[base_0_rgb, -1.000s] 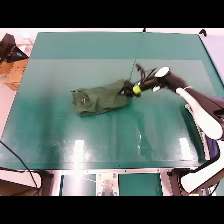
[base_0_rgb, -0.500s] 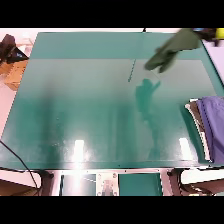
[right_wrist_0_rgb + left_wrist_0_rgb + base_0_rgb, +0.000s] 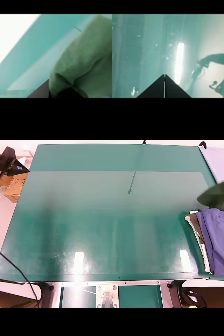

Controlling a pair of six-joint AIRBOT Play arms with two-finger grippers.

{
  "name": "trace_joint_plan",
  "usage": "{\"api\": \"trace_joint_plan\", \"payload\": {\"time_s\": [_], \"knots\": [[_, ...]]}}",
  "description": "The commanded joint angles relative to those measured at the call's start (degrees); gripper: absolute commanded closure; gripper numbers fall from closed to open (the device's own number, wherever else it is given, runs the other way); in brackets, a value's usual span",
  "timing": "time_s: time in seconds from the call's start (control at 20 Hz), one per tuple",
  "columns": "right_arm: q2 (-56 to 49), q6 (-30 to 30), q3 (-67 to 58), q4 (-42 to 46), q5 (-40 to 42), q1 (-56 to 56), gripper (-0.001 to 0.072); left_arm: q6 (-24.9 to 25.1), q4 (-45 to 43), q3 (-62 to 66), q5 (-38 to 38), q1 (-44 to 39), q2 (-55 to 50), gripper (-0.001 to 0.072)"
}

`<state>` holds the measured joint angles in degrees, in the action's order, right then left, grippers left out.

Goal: Fold the shirts.

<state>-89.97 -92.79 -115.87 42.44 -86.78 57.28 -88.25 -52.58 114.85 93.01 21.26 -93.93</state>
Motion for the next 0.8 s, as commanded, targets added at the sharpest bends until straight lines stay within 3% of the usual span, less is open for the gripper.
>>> {"api": "trace_joint_plan", "payload": {"time_s": [0.0, 0.15, 0.35, 0.75], "knots": [[1.64, -6.25, -0.07, 10.16, -11.91, 7.06, 0.0694, 0.00, 0.68, -0.02, 0.07, -0.02, 0.04, 0.0685], [4.90, -9.49, -0.04, 19.43, -18.73, 9.62, 0.0694, 0.22, 0.72, -0.02, 0.09, -0.02, 0.04, 0.0685], [11.91, -10.25, 4.33, 30.27, -18.71, 11.15, 0.0694, 0.48, 0.72, -0.02, 0.04, -0.02, 0.04, 0.0685], [18.32, -10.27, 33.20, 45.68, -16.90, 11.17, 0.0692, 1.75, 0.70, -0.02, 0.00, -0.02, 0.04, 0.0685]]}}
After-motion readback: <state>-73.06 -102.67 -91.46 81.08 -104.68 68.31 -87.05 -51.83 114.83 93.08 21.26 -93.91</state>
